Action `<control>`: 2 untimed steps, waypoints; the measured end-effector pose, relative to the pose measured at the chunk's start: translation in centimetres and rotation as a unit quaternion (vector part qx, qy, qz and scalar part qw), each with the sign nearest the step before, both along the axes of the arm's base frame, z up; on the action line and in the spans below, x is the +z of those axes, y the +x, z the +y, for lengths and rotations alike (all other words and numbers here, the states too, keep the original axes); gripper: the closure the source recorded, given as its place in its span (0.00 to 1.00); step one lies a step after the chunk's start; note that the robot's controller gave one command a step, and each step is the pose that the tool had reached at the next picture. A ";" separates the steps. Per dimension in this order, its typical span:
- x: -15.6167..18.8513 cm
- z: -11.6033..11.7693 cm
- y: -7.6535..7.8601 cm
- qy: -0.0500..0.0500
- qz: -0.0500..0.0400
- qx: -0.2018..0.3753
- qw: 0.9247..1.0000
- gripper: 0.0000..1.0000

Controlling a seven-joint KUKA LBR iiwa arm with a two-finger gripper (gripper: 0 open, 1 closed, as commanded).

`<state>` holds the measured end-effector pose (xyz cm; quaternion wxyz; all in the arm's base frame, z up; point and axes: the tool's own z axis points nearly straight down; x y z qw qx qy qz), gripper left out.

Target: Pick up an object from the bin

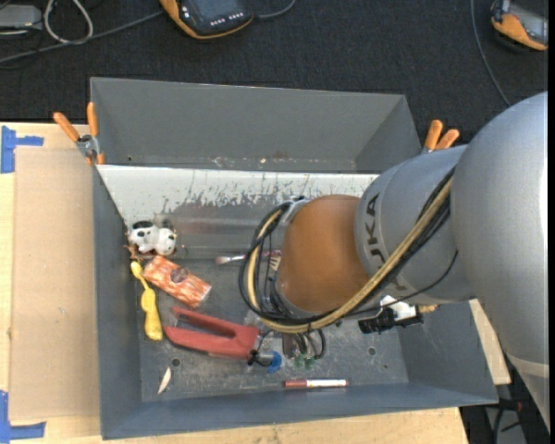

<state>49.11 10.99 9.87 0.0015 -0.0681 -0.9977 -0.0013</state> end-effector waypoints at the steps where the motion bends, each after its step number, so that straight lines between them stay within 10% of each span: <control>1: 7.6 0.2 -0.8 -0.001 0.004 -0.003 1.000 1.00; 2: 9.4 0.2 -0.3 -0.001 0.001 -0.002 1.000 1.00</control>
Offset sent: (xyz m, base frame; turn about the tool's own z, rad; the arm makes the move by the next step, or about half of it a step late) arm 0.0022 0.0006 0.0540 -0.0033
